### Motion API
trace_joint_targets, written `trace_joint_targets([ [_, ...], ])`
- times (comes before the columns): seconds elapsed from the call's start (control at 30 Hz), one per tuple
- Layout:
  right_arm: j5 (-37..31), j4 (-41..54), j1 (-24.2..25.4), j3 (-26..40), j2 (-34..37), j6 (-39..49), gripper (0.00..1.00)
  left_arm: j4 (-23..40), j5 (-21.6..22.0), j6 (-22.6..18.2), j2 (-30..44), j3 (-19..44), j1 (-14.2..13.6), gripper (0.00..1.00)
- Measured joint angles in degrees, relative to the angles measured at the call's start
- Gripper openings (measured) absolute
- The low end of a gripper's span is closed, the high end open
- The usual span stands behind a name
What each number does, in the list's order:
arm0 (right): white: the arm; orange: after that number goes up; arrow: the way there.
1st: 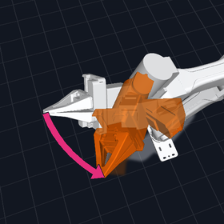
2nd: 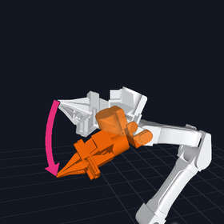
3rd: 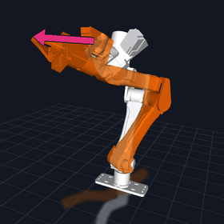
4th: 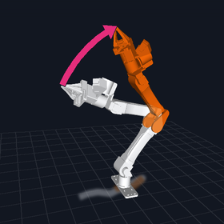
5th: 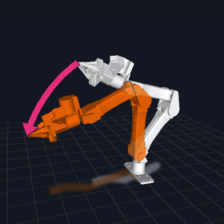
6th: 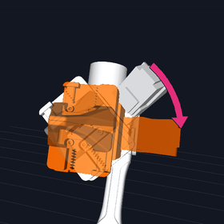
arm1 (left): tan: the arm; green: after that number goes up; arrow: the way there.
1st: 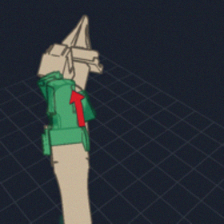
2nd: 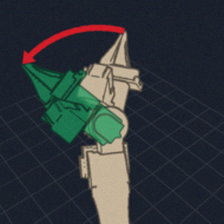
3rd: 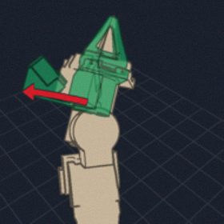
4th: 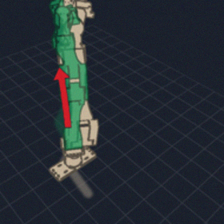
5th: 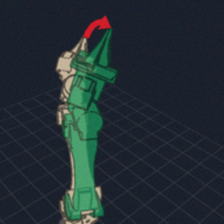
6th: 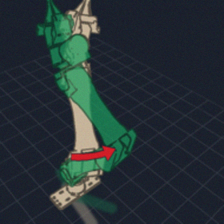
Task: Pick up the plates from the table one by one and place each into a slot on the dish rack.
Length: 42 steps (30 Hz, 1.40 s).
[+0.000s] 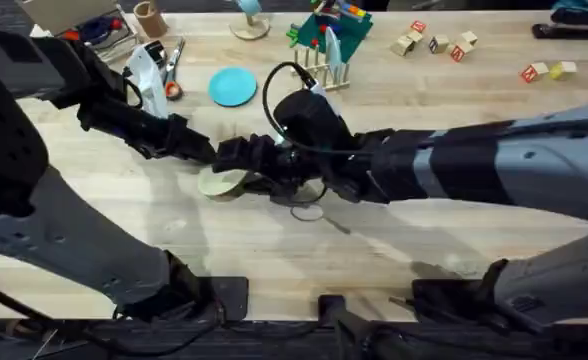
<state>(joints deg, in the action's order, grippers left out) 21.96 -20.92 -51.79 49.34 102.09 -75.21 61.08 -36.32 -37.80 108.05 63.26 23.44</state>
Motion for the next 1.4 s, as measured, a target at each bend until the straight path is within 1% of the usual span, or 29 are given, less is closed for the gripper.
trace_joint_targets([
  [0.07, -1.07, -0.53, -0.22, 0.00, 0.57, -0.89, 0.660, 0.00, 0.00, 0.00, 0.00, 0.00, 0.00, 0.039],
  [0.13, -1.78, -1.79, -0.33, 0.00, 1.03, -1.49, 0.550, -0.01, 0.00, 0.01, 0.00, 0.00, 0.00, 0.040],
  [0.3, -2.96, -2.07, -0.62, 0.00, 1.17, -2.30, 0.202, 0.00, -0.24, 0.02, 0.00, 0.00, 0.13, 0.040],
  [0.4, -3.11, -2.18, -0.70, 0.00, 1.17, -2.59, 0.075, -0.80, -0.37, 0.02, 0.00, 0.02, 0.35, 0.041],
  [0.43, -3.13, -2.07, -0.70, 0.00, 1.17, -2.60, 0.052, -1.17, -0.35, 0.00, 0.00, 0.04, 0.35, 0.041],
  [0.5, -3.14, -1.85, -0.70, 0.00, 1.17, -2.77, 0.035, -1.56, -0.29, -0.02, 0.00, 0.07, 0.33, 0.041],
  [0.7, -3.15, -1.85, -0.70, 0.00, 1.17, -2.76, 0.033, -1.70, -0.31, 0.09, 0.00, 0.08, 0.33, 0.041],
  [0.87, -3.33, -1.87, -0.70, 0.00, 1.17, -2.07, 0.034, -1.63, 0.66, 3.16, 0.02, 0.78, 0.23, 0.041],
  [1.03, -3.89, -1.80, -0.04, 0.00, 1.16, 0.04, 0.034, 0.79, 4.47, 5.64, 0.88, 4.04, 0.11, 0.041],
  [1.13, -3.98, -0.98, 1.00, 0.01, 0.98, 1.57, 0.034, 2.12, 6.78, 7.21, 1.31, 6.54, 0.11, 0.041],
  [1.23, -4.08, 1.18, 2.52, 0.00, -0.13, 3.28, 0.035, 2.70, 7.92, 8.32, 0.94, 8.28, 0.11, 0.041],
  [1.33, -4.23, 4.04, 4.46, 0.01, -2.81, 5.20, 0.034, 2.58, 8.24, 9.03, -1.22, 8.48, 0.11, 0.041],
  [1.4, -4.73, 7.51, 5.79, 0.03, -5.37, 6.55, 0.034, 2.43, 8.31, 9.38, -4.04, 8.48, 0.11, 0.041],
])
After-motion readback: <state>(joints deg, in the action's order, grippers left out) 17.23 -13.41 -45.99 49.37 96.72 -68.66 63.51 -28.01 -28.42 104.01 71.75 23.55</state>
